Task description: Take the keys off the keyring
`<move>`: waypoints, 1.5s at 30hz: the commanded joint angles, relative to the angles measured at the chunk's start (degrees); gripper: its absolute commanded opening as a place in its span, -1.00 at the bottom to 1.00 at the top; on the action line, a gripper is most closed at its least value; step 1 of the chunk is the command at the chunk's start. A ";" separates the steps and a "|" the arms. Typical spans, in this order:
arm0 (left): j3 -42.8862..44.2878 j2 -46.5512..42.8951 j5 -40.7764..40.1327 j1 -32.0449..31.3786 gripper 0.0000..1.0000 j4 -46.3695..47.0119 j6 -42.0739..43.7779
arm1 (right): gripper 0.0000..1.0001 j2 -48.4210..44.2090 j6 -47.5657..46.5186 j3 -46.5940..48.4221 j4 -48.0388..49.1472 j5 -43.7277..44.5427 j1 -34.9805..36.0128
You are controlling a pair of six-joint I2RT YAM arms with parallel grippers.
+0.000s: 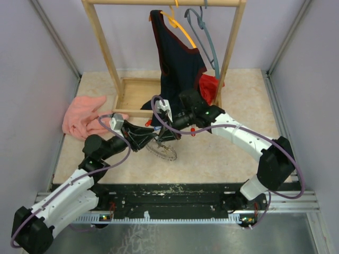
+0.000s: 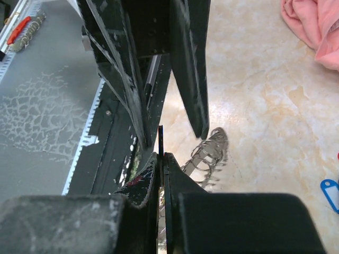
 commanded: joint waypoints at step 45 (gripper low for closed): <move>-20.36 -3.41 -3.54 0.10 -0.01 22.11 11.20 | -1.00 -4.21 21.16 -3.43 17.49 -0.38 -1.59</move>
